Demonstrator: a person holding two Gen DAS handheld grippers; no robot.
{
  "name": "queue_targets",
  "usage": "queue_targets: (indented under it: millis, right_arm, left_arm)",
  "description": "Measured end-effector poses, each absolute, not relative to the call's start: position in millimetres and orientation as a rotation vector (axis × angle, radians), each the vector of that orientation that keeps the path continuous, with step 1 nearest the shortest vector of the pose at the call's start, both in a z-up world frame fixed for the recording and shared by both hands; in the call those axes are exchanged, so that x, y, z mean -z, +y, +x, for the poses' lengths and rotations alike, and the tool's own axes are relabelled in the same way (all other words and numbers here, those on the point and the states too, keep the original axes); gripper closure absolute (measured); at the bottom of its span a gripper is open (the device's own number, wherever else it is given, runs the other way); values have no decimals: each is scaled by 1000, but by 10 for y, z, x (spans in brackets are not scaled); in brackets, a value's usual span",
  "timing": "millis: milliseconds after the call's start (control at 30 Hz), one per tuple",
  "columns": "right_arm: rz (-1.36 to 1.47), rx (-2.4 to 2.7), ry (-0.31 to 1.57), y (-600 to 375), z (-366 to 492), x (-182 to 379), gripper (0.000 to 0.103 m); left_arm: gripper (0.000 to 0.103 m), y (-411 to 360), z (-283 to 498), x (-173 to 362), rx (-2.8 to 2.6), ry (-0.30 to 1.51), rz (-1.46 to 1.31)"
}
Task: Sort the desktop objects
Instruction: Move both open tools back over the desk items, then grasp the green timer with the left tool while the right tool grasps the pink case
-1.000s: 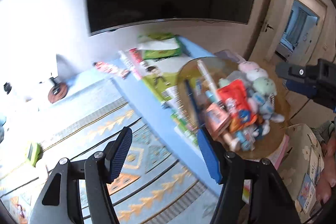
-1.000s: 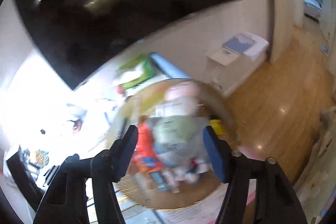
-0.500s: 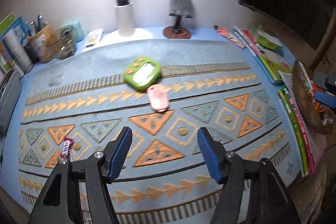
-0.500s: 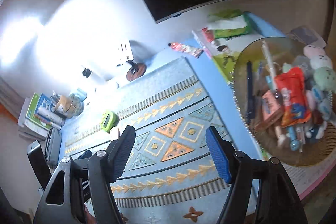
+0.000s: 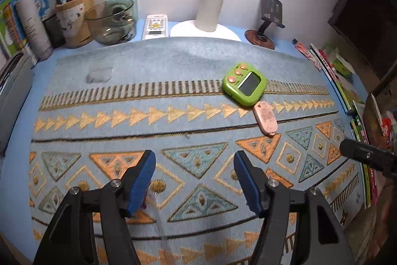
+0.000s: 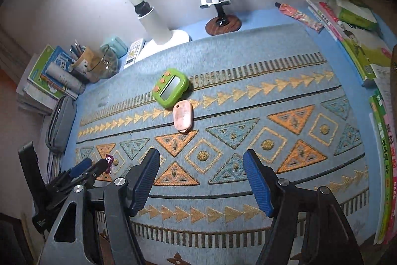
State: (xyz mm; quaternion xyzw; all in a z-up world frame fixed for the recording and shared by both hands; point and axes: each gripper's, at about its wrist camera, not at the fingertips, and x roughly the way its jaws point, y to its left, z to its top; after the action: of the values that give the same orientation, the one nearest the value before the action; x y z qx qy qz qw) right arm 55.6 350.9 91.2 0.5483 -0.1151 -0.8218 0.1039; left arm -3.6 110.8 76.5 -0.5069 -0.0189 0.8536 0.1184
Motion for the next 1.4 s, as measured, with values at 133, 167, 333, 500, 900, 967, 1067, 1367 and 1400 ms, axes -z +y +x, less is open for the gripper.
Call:
queue_targets:
  millis: [133, 167, 333, 500, 900, 967, 1067, 1367, 1400]
  right_arm:
    - [1653, 2417, -353, 3401, 478, -804, 34]
    - [1658, 2426, -355, 3392, 467, -789, 34]
    - [1717, 2463, -397, 3461, 477, -711, 34]
    - [1788, 2485, -461, 3597, 533, -608, 34]
    - [1722, 2523, -310, 3387, 273, -541, 34]
    - [1707, 2512, -260, 3279, 161, -471, 34]
    - [1699, 2474, -226, 3120, 21, -335, 34]
    - [1675, 2479, -123, 2764, -201, -76, 34]
    - [1667, 2485, -111, 2748, -214, -74, 34]
  left_arm:
    - [38, 1440, -583, -662, -2383, 26, -1419]
    - [38, 1532, -702, -623, -2352, 40, -1407]
    - [38, 1970, -1078, -372, -2235, 186, -1398]
    - [32, 2122, -1240, -211, -2209, 256, -1378]
    - [36, 1655, -1109, -275, -2268, 111, -1372]
    - [36, 1474, -987, -301, -2286, 80, -1397]
    - [36, 1247, -789, -330, -2313, 62, -1425]
    - [36, 1010, -560, -255, -2358, 44, -1485]
    - [36, 1008, -550, -260, -2361, 45, -1482]
